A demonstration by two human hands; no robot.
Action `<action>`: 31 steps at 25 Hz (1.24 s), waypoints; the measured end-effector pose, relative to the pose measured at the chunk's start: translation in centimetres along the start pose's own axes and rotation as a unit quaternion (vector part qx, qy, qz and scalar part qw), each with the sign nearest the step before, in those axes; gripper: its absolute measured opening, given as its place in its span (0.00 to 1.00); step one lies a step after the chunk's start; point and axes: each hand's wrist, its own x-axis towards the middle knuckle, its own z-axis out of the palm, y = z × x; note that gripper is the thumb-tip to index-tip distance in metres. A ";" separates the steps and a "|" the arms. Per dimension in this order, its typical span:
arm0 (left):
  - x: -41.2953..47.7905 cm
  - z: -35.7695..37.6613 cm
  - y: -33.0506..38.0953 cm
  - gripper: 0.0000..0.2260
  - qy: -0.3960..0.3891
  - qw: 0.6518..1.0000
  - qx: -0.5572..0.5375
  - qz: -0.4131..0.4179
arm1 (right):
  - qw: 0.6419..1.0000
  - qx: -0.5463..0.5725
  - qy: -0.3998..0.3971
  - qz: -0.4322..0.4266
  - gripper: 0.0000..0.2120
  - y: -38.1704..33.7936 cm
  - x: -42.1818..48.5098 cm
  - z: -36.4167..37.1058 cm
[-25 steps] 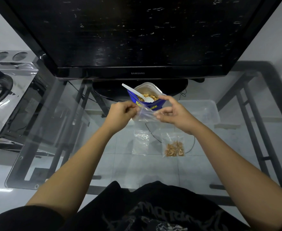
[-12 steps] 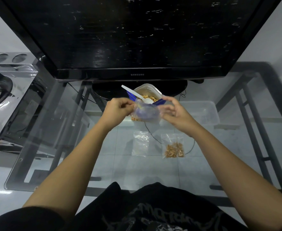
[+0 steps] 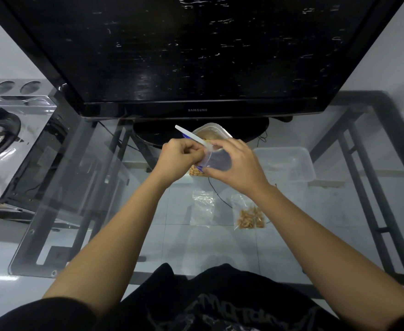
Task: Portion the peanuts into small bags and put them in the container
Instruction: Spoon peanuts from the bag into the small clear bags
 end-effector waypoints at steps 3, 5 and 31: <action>0.2 0.2 0.1 0.03 -0.011 1.000 0.001 0.002 | 0.998 0.059 0.004 0.012 0.23 0.1 0.0 0.0; 0.3 0.4 0.0 0.07 0.003 1.000 -0.015 0.006 | 0.994 0.098 0.020 0.037 0.21 0.3 -0.1 -0.1; 6.6 0.5 -2.9 0.06 0.078 0.988 -0.081 -0.101 | 0.977 0.150 -0.029 0.149 0.23 4.5 0.7 -0.8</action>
